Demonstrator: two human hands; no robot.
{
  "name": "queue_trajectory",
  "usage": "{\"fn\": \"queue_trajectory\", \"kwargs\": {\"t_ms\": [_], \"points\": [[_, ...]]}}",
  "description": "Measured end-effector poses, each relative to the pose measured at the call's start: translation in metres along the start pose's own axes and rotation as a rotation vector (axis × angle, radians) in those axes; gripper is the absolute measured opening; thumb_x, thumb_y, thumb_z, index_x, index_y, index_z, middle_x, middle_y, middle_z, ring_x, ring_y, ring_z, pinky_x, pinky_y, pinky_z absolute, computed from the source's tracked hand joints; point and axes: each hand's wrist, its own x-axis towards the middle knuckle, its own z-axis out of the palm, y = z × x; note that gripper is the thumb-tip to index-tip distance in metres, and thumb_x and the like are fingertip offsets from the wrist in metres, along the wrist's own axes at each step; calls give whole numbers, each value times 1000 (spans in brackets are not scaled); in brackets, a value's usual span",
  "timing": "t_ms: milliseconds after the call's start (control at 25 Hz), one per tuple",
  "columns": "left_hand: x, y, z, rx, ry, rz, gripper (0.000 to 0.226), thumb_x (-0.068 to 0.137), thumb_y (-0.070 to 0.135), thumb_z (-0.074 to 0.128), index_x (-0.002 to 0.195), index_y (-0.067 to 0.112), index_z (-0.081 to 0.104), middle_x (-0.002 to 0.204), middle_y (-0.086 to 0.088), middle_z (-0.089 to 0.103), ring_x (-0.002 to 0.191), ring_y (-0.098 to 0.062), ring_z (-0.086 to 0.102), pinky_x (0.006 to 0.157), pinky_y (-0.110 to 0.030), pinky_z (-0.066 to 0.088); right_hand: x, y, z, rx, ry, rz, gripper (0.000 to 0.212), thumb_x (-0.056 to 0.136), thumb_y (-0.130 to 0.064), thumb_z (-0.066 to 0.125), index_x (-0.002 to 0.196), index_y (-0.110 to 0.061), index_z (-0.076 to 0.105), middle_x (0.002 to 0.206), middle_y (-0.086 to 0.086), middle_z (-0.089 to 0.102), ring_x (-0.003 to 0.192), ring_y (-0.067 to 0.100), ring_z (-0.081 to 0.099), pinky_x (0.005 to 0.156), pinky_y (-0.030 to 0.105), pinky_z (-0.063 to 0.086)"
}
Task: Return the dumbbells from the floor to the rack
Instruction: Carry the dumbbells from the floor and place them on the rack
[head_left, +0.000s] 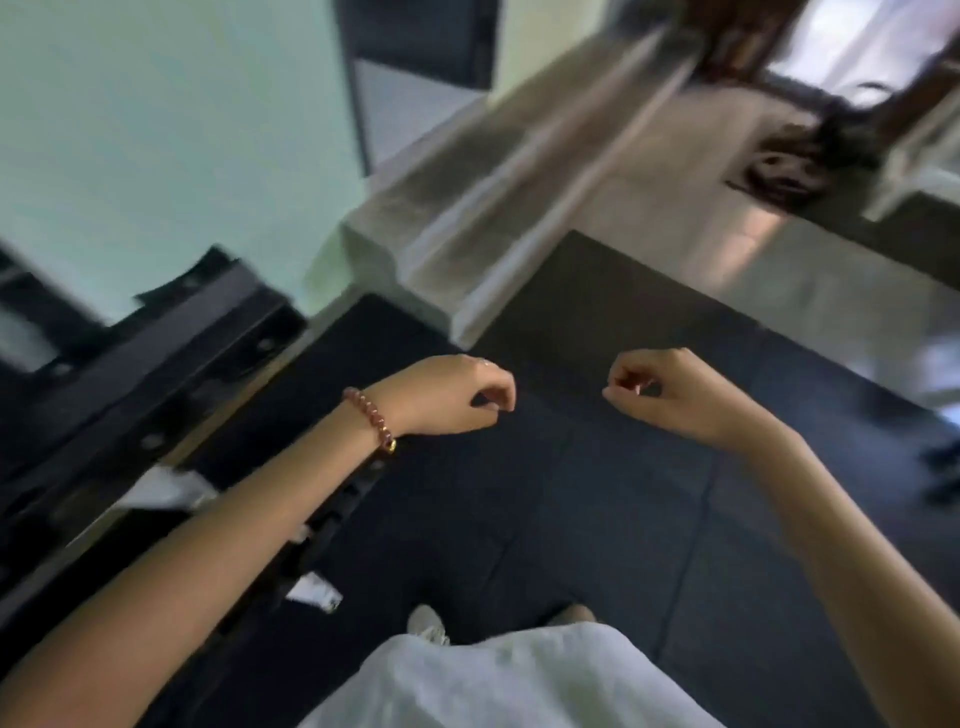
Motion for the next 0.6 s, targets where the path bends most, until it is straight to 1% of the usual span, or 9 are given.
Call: {"fn": "queue_trajectory", "kwargs": {"t_ms": [40,120,200,280,360,440,480,560,600], "points": [[21,22,-3,22,-32,66,21,87,18,51,101,26,64,103,14,63,92,-3,58,88,-28,47,-26,18,-14,-18,54,58,19,84,-39,57,73,-24,58,70,-5,62,69,17,61,69,39,51],[64,73,-3,40,-92,189,23,88,15,49,101,26,64,104,15,63,97,-3,59,91,-28,47,-82,48,-42,-45,166,175,18,85,-37,58,77,-21,60,71,-5,64,70,17,63,71,39,52],[109,137,9,44,-147,339,24,88,13,48,100,26,64,101,17,62,97,-2,59,91,-26,46,-147,80,-68,-42,285,318,16,86,-33,59,79,-19,60,72,-2,65,70,19,63,71,38,51],[149,199,28,84,-213,473,25,88,12,47,100,25,64,102,17,62,96,-3,59,89,-26,46,-211,108,-88,-22,365,444,16,86,-30,57,78,-17,59,70,2,62,68,24,59,70,39,48],[188,264,55,158,-279,592,25,88,13,46,103,24,64,106,14,64,98,-5,59,89,-27,47,-280,140,-106,-35,405,547,17,85,-31,55,79,-16,58,70,5,60,68,28,57,71,44,49],[222,326,83,190,-330,681,25,88,14,47,104,24,64,106,14,64,99,-5,59,88,-25,46,-346,175,-121,-14,441,646,11,87,-28,58,83,-18,59,74,6,63,70,28,59,72,48,51],[237,357,98,190,-345,721,24,88,16,49,104,24,63,105,14,64,98,-4,59,87,-22,46,-378,191,-128,4,457,691,6,87,-25,60,83,-20,61,76,6,65,69,27,60,73,49,52],[265,415,127,194,-359,783,21,87,18,52,104,25,63,102,15,64,92,-1,59,80,-15,43,-429,223,-145,12,465,758,15,88,-22,61,75,-28,58,72,4,63,63,20,54,70,46,50],[278,439,139,201,-363,808,21,86,19,54,103,26,63,101,16,64,88,-1,58,76,-12,42,-447,238,-154,-2,463,782,18,88,-22,60,72,-29,55,70,4,61,61,20,51,68,44,49]]}}
